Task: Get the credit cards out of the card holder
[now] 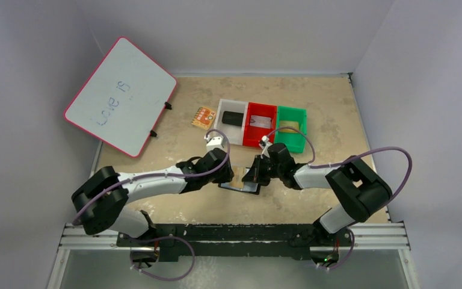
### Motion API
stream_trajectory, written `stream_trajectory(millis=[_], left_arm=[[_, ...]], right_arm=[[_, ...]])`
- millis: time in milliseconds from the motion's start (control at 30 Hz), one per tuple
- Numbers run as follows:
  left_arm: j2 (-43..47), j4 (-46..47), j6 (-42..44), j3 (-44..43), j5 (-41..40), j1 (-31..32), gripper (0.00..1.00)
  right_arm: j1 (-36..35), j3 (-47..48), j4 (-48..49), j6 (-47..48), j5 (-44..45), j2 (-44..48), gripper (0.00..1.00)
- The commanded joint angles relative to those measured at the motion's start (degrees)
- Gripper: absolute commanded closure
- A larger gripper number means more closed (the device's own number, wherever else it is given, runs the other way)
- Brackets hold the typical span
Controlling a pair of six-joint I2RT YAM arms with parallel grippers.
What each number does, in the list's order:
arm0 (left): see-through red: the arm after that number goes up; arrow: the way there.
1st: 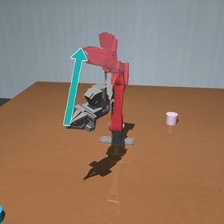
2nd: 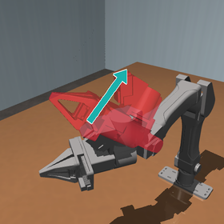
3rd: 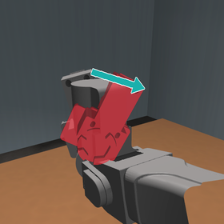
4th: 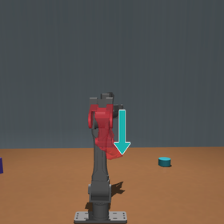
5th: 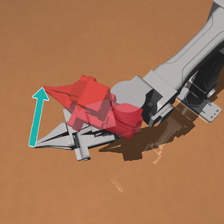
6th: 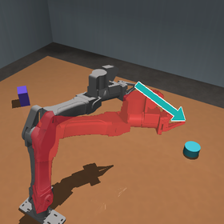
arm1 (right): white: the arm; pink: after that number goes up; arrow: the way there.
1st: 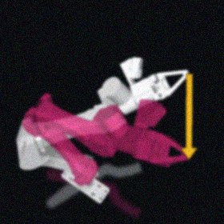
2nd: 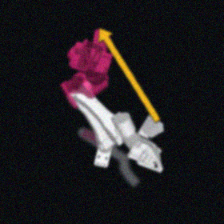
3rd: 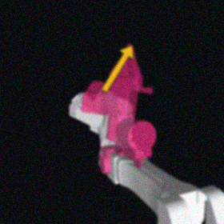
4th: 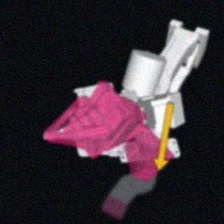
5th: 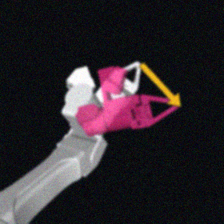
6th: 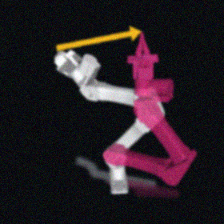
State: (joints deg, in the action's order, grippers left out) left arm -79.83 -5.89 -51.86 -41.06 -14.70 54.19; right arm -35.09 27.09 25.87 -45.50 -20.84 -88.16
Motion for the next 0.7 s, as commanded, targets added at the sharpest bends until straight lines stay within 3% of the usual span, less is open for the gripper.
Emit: stream_trajectory(millis=[0, 333, 667], left_arm=[[-5.1, 4.6, 1.6, -2.7, 3.0, 1.5, 0.68], [-11.2, 2.1, 0.5, -3.5, -1.7, 2.7, 0.80], [-9.5, 2.1, -1.8, -0.1, -2.5, 3.2, 0.84]], right_arm=[[0.7, 0.2, -2.3, 4.0, 0.5, -1.8, 1.00], [1.3, -2.4, 2.7, -3.2, 1.1, -1.0, 0.99], [1.6, -6.4, 16.8, -15.4, 1.9, -3.5, 0.77]])
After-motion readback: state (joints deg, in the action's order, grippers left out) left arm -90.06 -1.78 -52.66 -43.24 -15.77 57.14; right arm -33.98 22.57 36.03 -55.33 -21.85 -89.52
